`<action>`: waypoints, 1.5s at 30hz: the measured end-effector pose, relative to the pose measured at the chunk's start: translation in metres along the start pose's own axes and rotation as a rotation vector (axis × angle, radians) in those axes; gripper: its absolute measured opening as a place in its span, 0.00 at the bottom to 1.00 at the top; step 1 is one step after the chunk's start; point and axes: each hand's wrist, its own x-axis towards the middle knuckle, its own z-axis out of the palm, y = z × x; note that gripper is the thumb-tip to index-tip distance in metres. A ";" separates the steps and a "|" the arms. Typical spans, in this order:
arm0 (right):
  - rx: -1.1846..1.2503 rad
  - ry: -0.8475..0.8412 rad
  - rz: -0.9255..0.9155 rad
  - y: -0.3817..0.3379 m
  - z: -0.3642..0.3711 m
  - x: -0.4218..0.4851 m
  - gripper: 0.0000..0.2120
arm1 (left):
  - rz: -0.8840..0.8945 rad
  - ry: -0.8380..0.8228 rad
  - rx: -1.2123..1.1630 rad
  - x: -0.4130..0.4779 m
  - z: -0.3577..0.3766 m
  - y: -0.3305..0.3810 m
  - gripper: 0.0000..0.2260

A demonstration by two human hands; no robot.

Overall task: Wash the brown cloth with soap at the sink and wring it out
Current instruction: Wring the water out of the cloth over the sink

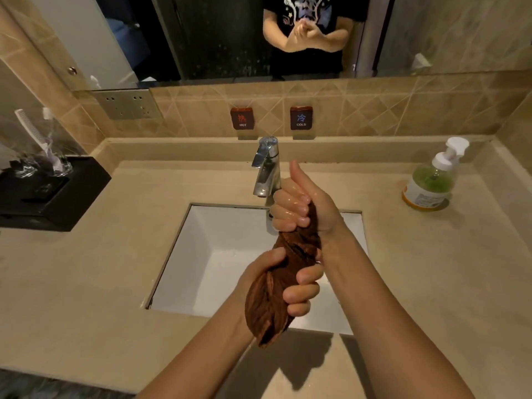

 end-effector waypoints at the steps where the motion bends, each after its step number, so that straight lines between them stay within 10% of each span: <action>1: -0.031 0.082 0.007 0.001 -0.003 0.000 0.32 | -0.011 -0.009 -0.005 0.000 0.003 0.000 0.14; 14: -0.314 0.654 -0.092 0.013 -0.012 -0.015 0.25 | -0.081 0.555 0.276 0.012 0.005 0.004 0.06; 45: -0.795 1.025 -0.277 -0.007 -0.006 0.037 0.25 | -0.052 0.505 0.116 0.028 0.006 0.058 0.07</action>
